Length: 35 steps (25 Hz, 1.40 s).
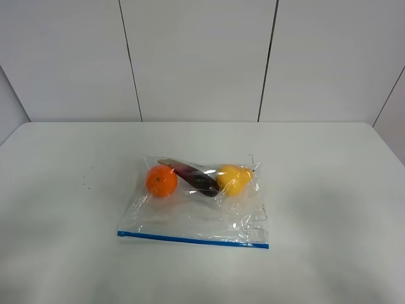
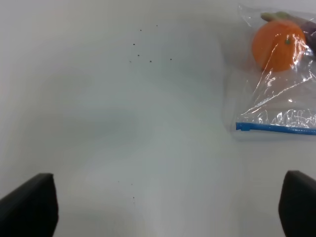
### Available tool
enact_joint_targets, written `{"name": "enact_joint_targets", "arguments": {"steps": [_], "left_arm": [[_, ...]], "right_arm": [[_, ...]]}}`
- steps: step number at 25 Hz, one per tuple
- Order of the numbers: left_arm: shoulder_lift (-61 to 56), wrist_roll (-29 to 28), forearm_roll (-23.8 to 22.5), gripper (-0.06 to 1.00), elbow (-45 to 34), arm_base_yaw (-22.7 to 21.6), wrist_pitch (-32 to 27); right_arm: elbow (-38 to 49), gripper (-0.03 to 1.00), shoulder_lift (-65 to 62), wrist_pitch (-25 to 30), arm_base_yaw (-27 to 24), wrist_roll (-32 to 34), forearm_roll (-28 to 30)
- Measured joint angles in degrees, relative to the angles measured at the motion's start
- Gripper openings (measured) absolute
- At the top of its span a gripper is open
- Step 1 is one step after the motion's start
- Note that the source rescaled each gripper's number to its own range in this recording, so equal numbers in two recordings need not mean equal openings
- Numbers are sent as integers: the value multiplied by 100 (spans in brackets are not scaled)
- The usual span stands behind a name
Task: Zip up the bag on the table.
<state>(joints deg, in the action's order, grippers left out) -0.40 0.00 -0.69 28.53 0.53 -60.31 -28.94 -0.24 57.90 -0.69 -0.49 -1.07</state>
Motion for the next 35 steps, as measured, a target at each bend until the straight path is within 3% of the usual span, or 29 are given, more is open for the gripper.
{"name": "enact_joint_targets", "arguments": {"steps": [35], "left_arm": [[0, 0, 0, 100, 0, 0, 0]], "right_arm": [[24, 100, 0, 62, 0, 49, 0]]}}
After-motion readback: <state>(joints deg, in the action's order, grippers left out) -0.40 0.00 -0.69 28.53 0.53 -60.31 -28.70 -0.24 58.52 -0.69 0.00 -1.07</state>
